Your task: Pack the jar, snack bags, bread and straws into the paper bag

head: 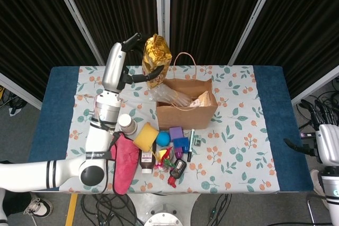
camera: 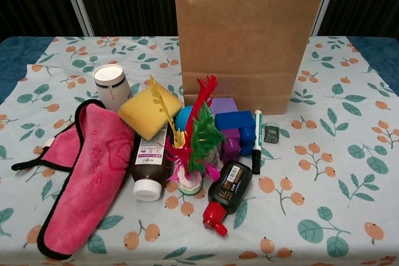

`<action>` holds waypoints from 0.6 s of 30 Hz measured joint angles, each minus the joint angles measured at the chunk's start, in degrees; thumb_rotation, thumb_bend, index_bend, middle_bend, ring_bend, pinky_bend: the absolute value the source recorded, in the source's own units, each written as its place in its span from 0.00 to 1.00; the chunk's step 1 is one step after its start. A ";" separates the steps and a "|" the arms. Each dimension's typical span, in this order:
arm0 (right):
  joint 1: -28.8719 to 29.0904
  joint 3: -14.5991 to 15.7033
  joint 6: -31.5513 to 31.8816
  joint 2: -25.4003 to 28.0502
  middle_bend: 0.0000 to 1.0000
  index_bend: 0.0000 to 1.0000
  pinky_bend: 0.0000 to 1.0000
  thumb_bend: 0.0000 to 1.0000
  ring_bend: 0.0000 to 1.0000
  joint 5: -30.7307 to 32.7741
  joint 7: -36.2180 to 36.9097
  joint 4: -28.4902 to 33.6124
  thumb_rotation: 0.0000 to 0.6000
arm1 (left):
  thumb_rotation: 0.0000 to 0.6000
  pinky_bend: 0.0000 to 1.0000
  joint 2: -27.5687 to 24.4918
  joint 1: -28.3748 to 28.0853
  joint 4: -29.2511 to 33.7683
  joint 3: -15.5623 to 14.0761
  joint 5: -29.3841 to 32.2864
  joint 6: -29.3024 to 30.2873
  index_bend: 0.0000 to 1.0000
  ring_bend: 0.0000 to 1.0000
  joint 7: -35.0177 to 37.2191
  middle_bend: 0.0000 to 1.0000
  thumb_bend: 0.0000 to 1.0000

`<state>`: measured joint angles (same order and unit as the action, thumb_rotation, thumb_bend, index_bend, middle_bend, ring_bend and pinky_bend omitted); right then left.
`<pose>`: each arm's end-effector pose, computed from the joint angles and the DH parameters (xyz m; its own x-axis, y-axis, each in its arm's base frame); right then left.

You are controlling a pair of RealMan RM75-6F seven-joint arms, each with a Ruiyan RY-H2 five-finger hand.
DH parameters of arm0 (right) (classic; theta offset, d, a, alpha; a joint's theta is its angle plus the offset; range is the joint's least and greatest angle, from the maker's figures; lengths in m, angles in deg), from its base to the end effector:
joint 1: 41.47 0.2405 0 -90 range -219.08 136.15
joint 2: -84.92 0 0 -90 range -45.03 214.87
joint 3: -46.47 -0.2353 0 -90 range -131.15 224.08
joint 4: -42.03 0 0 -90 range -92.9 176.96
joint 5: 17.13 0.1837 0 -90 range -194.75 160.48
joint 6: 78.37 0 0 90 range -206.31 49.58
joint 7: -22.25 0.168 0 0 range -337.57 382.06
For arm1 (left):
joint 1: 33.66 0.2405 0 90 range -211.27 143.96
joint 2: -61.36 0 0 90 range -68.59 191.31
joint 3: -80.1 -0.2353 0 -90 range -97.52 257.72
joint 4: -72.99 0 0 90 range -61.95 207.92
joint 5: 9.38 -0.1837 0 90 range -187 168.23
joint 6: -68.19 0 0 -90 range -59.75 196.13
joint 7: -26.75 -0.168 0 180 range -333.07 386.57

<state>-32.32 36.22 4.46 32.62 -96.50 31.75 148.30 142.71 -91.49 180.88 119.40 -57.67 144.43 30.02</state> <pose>-0.2349 -0.2381 0.2308 0.1733 0.0976 0.9800 -0.9836 -0.0340 0.1773 0.0606 0.3735 0.1690 -0.5673 0.0799 0.8196 0.7036 -0.4702 0.5328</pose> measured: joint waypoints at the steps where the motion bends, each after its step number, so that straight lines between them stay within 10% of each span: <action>1: -0.06 0.22 0.01 -0.52 0.18 0.10 0.00 0.00 0.01 0.15 -1.16 -1.01 1.00 | 1.00 0.60 0.33 -0.33 -0.08 0.33 0.37 -0.29 0.61 0.50 0.14 0.64 0.33; 18: -1.38 2.65 -3.16 -13.31 0.18 0.10 0.00 0.00 0.01 6.00 -6.90 -19.86 1.00 | 1.00 0.60 10.65 -6.06 -8.19 3.06 3.91 -2.43 0.61 0.50 6.70 0.64 0.33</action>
<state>-33.70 38.87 1.30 19.31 -90.50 24.86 128.44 153.36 -97.55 172.69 122.46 -53.75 142.00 36.72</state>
